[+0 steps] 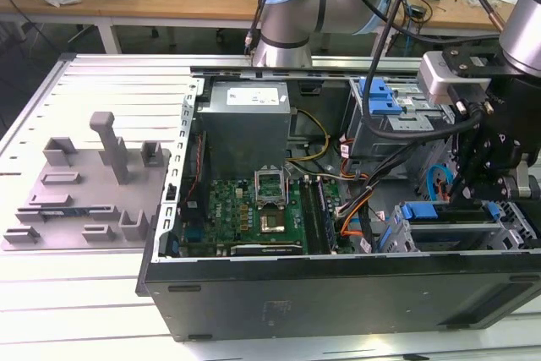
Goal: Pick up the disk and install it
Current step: 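Insert the second disk wire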
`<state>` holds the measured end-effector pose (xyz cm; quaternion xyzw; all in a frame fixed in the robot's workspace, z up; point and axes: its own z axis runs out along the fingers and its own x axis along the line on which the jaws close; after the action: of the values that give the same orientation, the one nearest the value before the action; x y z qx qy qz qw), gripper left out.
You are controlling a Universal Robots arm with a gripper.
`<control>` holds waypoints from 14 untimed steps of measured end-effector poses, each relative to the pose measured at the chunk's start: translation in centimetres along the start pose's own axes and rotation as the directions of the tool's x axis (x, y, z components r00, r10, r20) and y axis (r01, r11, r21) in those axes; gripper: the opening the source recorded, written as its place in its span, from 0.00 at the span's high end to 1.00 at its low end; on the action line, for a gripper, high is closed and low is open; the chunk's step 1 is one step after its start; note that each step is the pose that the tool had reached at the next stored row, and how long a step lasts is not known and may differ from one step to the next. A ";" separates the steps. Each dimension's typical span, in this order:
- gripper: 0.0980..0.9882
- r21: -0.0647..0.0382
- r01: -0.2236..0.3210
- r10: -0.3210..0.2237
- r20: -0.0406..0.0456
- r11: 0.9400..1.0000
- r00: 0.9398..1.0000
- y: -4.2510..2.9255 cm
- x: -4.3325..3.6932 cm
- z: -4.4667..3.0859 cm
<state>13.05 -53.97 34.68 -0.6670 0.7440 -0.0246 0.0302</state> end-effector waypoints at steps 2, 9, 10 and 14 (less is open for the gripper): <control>0.93 0.000 0.004 -0.004 0.000 1.000 1.000 0.01 0.00 0.08; 0.93 0.000 0.017 -0.017 0.001 1.000 1.000 0.02 0.00 0.28; 0.93 0.000 0.020 -0.020 0.002 1.000 1.000 0.02 0.00 0.32; 0.93 0.000 0.027 -0.027 0.002 1.000 1.000 0.03 0.00 0.39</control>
<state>13.05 -53.97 34.28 -0.6769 0.7350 -0.0242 0.0305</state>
